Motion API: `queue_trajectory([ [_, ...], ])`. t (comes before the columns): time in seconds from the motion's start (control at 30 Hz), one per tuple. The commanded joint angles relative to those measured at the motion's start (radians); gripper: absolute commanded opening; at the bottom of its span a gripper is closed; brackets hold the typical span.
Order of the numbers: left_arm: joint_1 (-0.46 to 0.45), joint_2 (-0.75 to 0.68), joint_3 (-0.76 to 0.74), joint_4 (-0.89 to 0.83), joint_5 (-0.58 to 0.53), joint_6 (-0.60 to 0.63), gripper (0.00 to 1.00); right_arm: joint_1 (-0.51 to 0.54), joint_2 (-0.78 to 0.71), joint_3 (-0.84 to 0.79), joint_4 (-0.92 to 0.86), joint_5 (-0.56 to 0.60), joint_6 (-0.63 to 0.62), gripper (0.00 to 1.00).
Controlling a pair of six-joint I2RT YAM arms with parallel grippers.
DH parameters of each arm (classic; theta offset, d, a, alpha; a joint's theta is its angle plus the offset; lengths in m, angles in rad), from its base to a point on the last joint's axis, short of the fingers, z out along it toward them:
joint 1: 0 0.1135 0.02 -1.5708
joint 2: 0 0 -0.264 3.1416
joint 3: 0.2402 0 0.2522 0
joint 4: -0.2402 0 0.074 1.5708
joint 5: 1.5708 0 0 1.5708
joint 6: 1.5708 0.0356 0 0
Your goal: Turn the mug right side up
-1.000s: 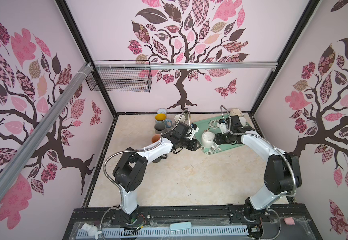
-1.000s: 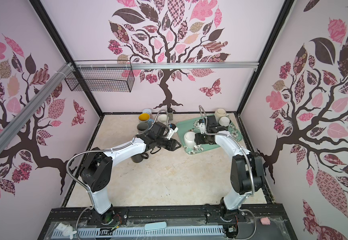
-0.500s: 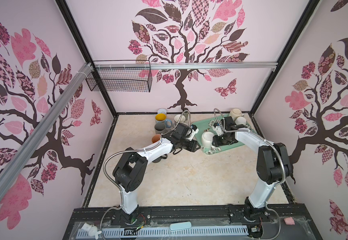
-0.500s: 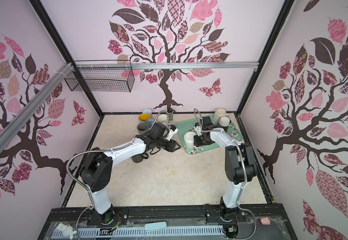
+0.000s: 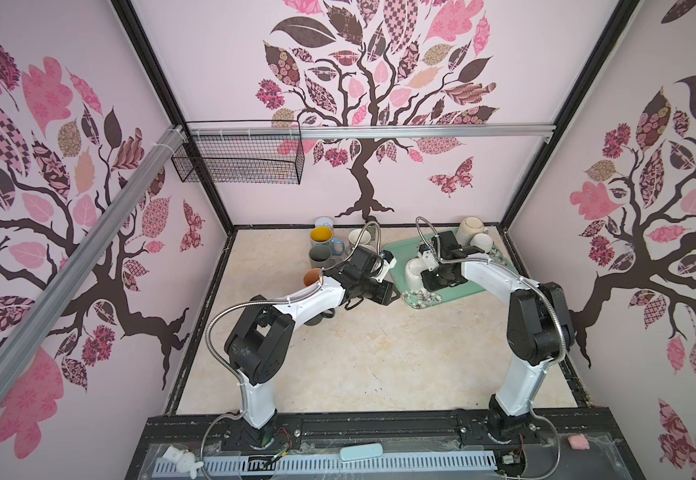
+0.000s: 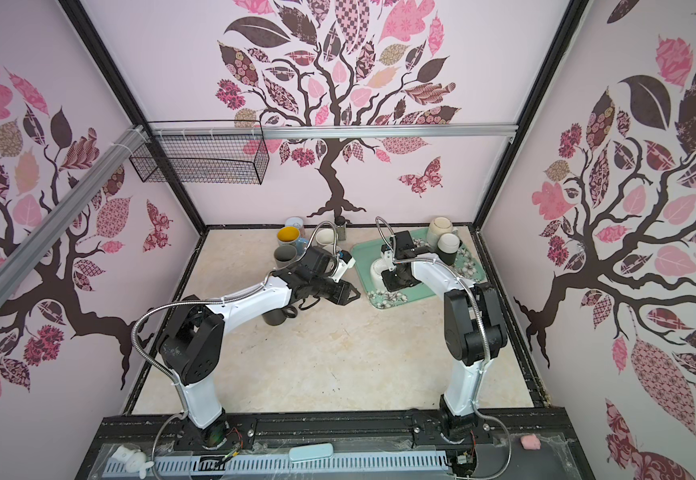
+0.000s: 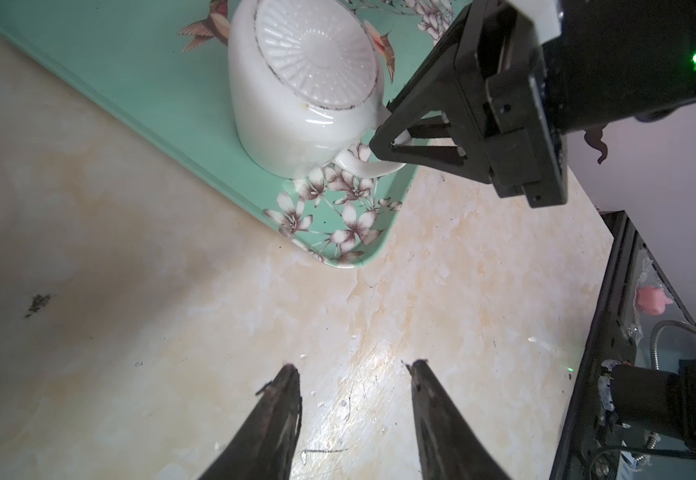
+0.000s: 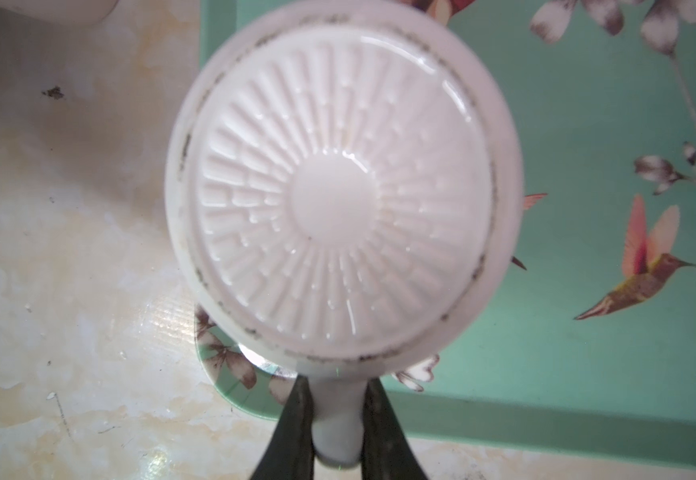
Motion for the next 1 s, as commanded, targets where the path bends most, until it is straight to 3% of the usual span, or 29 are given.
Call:
queue_trajectory([
  [0.0, 0.01, -0.062, -0.048, 0.038, -0.025, -0.004, 0.46, 0.014, -0.016, -0.005, 0.011, 0.062, -0.039, 0.0],
  [0.2, 0.033, -0.149, -0.111, 0.089, -0.074, -0.012, 0.46, 0.016, -0.166, -0.113, 0.185, 0.018, 0.011, 0.0],
  [0.63, 0.09, -0.349, -0.267, 0.219, -0.177, -0.065, 0.51, 0.016, -0.388, -0.348, 0.605, -0.084, 0.257, 0.0],
  [0.8, 0.091, -0.378, -0.298, 0.249, -0.164, -0.092, 0.52, 0.014, -0.38, -0.352, 0.616, -0.084, 0.293, 0.0],
  [0.97, 0.092, -0.371, -0.334, 0.333, -0.096, -0.207, 0.54, 0.013, -0.427, -0.418, 0.751, -0.139, 0.408, 0.0],
])
